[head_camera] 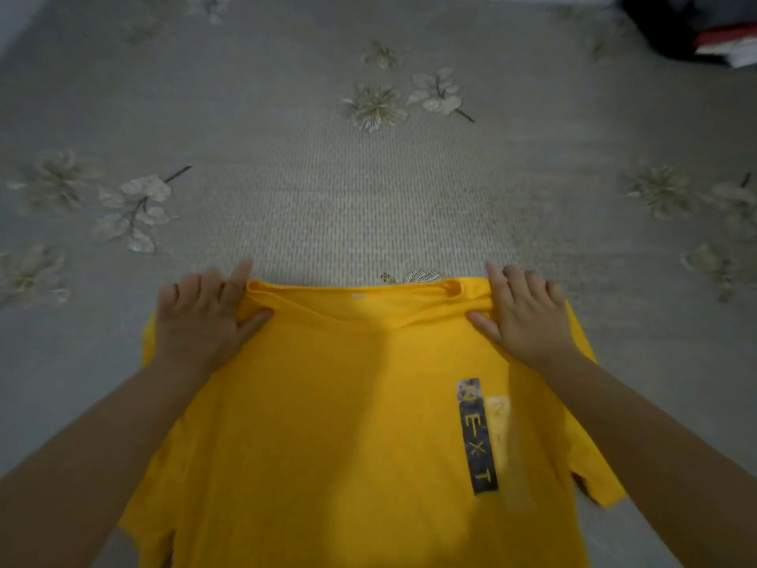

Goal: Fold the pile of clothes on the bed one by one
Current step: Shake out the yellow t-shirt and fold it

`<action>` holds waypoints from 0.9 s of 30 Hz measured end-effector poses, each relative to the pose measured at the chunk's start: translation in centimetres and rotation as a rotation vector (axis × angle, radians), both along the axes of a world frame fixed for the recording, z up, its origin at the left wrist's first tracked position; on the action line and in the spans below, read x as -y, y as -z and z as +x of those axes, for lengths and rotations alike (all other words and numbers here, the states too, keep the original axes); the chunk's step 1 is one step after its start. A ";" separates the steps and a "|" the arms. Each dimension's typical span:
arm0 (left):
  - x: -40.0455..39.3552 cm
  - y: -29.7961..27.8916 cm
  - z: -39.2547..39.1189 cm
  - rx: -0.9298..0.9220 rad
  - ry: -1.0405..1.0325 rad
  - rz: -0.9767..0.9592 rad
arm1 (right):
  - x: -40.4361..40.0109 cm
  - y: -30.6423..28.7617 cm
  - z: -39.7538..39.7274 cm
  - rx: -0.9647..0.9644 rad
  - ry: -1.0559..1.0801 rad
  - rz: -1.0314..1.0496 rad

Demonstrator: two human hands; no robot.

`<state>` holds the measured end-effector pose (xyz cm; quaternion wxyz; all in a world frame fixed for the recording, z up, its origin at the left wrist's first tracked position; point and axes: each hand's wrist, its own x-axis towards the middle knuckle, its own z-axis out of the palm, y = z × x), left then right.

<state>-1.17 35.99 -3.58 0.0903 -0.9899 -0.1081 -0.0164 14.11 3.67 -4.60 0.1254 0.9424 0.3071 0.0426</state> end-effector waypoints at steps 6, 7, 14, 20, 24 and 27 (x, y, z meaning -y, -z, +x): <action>0.3 3.0 5.1 0.125 -0.215 -0.233 | -2.2 3.0 2.9 -0.220 0.225 0.280; 2.0 3.8 4.8 0.106 -0.198 -0.279 | -0.9 3.4 2.3 -0.208 0.284 0.355; 13.8 7.5 2.3 -0.023 -0.049 -0.481 | 10.3 5.7 -2.1 -0.223 0.985 0.475; 14.7 9.9 1.4 -0.106 -0.025 -0.454 | 10.6 8.0 -2.4 -0.104 0.813 0.664; 15.3 9.0 1.5 -0.061 -0.005 -0.466 | 12.8 5.3 1.9 -0.089 0.830 0.792; 17.5 8.9 1.8 -0.047 -0.013 -0.496 | 13.9 4.4 3.2 -0.237 0.877 0.768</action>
